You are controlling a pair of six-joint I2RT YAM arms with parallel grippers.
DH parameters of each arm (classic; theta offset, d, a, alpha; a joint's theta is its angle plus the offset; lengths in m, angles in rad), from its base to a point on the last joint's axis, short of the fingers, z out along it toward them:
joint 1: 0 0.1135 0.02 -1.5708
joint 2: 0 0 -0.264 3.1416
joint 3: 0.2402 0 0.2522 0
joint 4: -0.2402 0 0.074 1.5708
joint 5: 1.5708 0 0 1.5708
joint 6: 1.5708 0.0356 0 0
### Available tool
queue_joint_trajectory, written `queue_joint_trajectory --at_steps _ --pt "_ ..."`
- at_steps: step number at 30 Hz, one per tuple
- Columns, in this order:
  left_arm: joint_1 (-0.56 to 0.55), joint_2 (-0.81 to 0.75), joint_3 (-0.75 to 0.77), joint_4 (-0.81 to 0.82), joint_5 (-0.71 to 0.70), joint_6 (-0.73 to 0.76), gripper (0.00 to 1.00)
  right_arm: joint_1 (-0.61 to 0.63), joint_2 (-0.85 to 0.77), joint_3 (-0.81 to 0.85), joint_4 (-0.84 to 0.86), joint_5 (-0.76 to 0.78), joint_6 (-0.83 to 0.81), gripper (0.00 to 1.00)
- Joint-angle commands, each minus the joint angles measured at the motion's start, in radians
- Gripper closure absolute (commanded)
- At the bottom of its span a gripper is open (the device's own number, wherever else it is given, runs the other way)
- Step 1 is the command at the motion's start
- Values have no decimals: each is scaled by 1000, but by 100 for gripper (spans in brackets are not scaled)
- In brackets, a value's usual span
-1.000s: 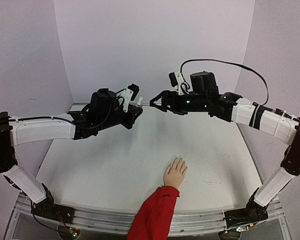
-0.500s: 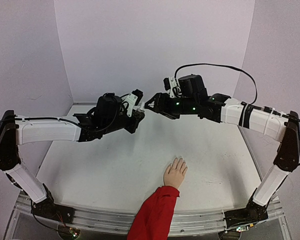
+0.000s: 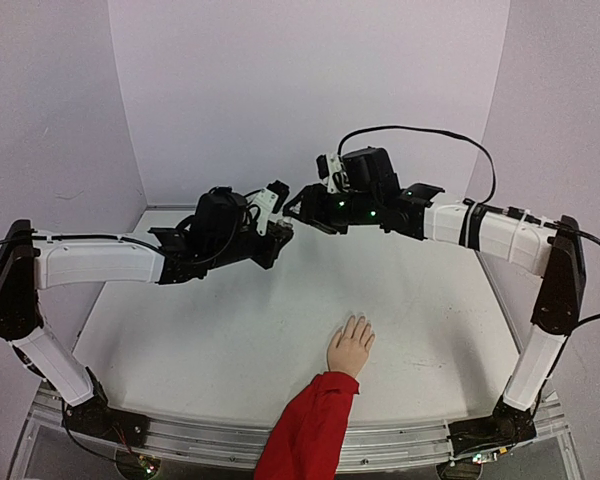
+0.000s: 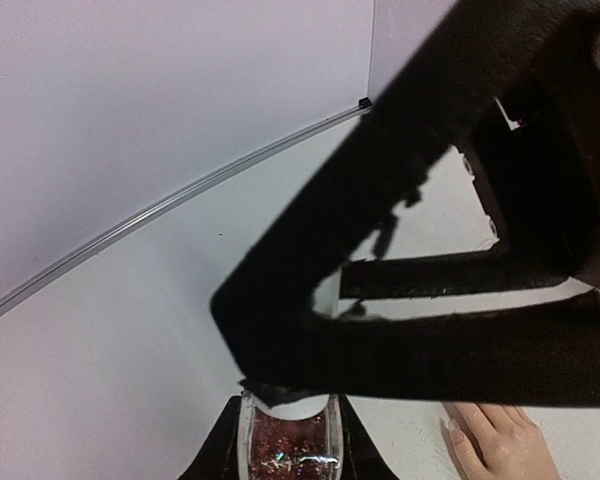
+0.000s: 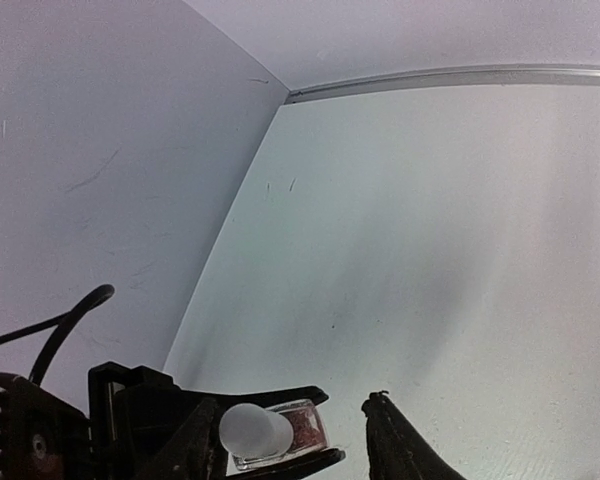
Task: Paint the nails
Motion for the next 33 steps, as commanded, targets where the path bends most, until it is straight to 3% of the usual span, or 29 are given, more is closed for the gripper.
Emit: queue_joint_trajectory --at_steps 1,6,10,12,14,15,16,18,20,21,24,28,32,33 --pt "-3 9 64 64 21 -2 100 8 28 71 26 -20 4 63" --pt "-4 4 69 63 46 -4 100 8 34 56 30 -66 6 82" --pt "5 -20 69 63 184 -2 100 6 7 8 57 -116 -58 98" --pt "37 -46 64 64 370 -14 100 -5 -18 -21 86 -187 -129 100" --pt "93 -63 70 66 641 -50 100 -27 -49 -54 133 -348 -284 100" --pt "123 -65 81 69 770 -73 100 -38 -62 -73 155 -467 -359 100" --pt "165 -59 102 71 969 -106 100 -49 -70 -94 167 -642 -438 100" --pt "199 -41 139 73 1214 -143 100 -51 -80 -109 167 -1012 -563 100" --pt "212 -13 191 73 1454 -188 100 -51 -89 -122 165 -1110 -569 100" --pt "215 -2 202 73 1495 -208 100 -49 -87 -121 161 -1127 -565 100" --pt "220 1 191 73 1491 -214 100 -49 -97 -143 157 -1108 -564 100" --pt "220 -10 159 75 1338 -200 100 -51 -123 -164 155 -999 -568 98" --pt "212 -60 82 72 990 -113 100 -54 -181 -182 128 -659 -550 41" --pt "204 -79 60 69 879 -85 100 -54 -199 -190 123 -565 -531 34"
